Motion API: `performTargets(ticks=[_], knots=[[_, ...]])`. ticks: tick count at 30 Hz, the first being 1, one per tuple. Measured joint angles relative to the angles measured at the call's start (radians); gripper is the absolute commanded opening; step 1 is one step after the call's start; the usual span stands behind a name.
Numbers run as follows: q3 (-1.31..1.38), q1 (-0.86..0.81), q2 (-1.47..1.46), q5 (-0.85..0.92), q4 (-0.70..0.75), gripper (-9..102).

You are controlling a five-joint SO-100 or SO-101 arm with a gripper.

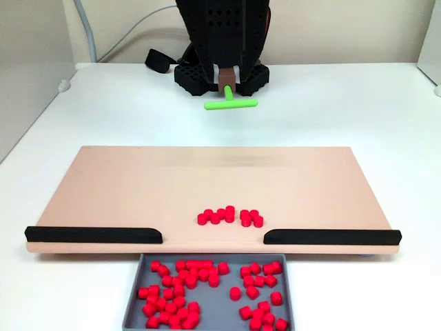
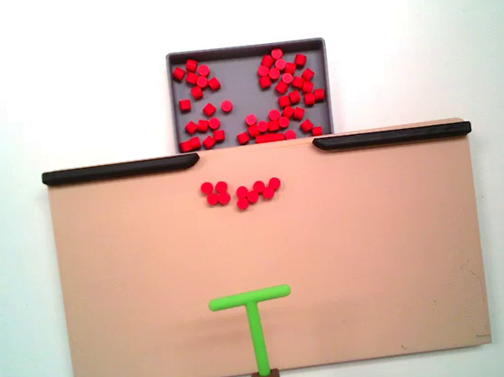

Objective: Gather the left side granules

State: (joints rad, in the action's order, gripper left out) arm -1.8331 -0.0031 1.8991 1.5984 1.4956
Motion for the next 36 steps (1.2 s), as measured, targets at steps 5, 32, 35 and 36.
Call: performTargets(ticks=[5, 32, 35, 36], knots=[[0.000, 0.000, 0.000, 0.000, 0.005, 0], [0.000, 0.058, 0.000, -0.258, 0.005, 0], [0.000, 0.089, 0.000, -0.319, 0.005, 0], [0.000, 0.098, 0.000, -0.341, 0.005, 0]])
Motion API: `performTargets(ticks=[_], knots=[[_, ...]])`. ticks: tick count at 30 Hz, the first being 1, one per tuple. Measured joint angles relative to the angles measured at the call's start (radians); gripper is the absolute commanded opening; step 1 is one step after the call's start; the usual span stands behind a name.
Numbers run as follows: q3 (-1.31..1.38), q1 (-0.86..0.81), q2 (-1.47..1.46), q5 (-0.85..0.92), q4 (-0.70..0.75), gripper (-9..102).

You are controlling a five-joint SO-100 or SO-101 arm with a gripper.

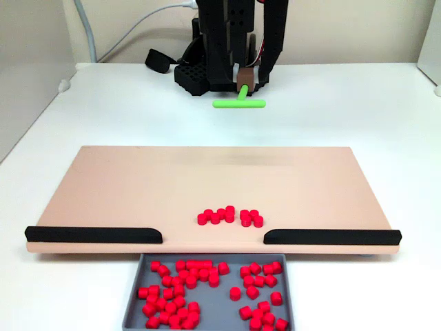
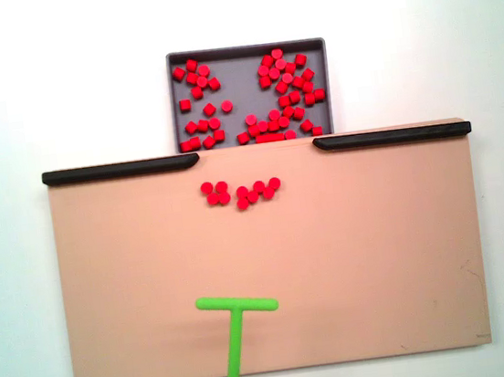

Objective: Gather the left side granules

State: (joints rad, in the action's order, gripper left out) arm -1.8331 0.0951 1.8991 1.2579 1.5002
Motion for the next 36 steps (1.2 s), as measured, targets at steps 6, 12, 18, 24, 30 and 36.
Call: performTargets(ticks=[6, 12, 18, 24, 30, 36], knots=[[0.000, 0.057, 0.000, -0.129, 0.000, 0], [0.000, 0.098, -0.046, -0.299, 0.000, 0], [0.046, 0.156, -0.121, -0.494, 0.000, 0], [0.126, 0.215, -0.186, -0.670, 0.000, 0], [0.207, 0.224, -0.255, -0.824, 0.000, 0], [0.293, 0.224, -0.330, -0.965, 0.000, 0]])
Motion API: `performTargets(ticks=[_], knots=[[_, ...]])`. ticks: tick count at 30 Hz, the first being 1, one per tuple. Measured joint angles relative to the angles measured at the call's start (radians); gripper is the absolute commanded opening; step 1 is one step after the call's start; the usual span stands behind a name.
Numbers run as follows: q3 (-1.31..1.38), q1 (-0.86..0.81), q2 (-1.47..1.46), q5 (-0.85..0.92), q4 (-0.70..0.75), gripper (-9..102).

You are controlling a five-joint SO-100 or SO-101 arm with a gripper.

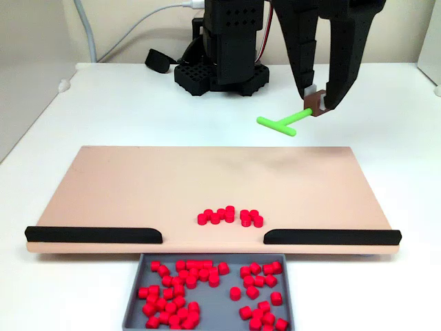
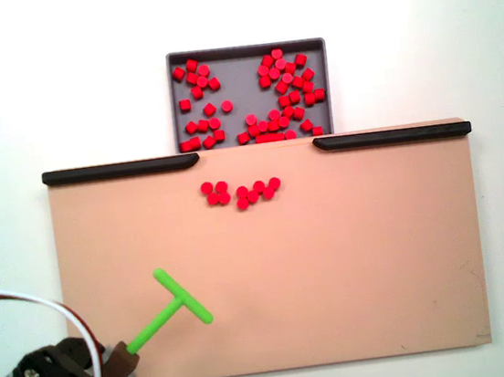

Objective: Gather the left side granules

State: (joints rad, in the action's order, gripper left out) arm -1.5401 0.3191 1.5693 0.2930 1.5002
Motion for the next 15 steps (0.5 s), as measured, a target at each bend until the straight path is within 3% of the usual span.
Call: performTargets(ticks=[15], knots=[[0.282, 0.006, -0.262, -0.279, 0.000, 0]])
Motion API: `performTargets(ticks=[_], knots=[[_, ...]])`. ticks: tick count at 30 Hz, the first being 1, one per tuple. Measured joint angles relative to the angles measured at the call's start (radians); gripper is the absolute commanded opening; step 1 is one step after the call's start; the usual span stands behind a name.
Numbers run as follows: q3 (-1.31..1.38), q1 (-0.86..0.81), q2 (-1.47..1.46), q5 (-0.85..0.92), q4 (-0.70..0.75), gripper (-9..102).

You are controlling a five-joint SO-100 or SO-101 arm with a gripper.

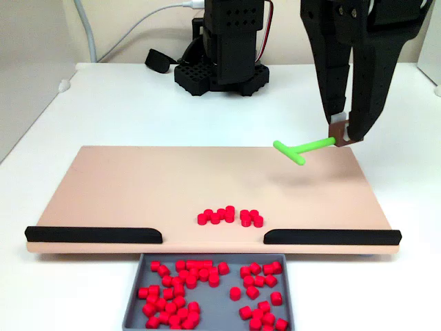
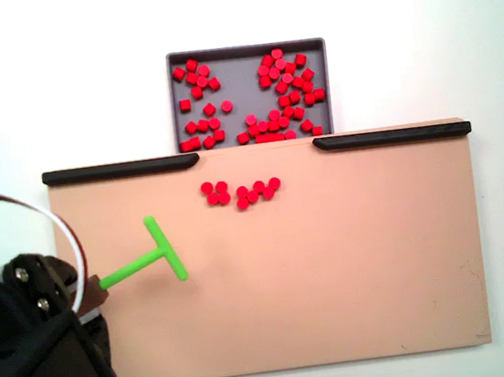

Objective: Gather the left side granules

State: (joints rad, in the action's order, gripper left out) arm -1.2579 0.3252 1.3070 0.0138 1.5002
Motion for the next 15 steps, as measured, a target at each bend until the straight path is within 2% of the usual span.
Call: performTargets(ticks=[15], knots=[[0.069, -0.018, -0.084, -0.143, -0.002, 0]])
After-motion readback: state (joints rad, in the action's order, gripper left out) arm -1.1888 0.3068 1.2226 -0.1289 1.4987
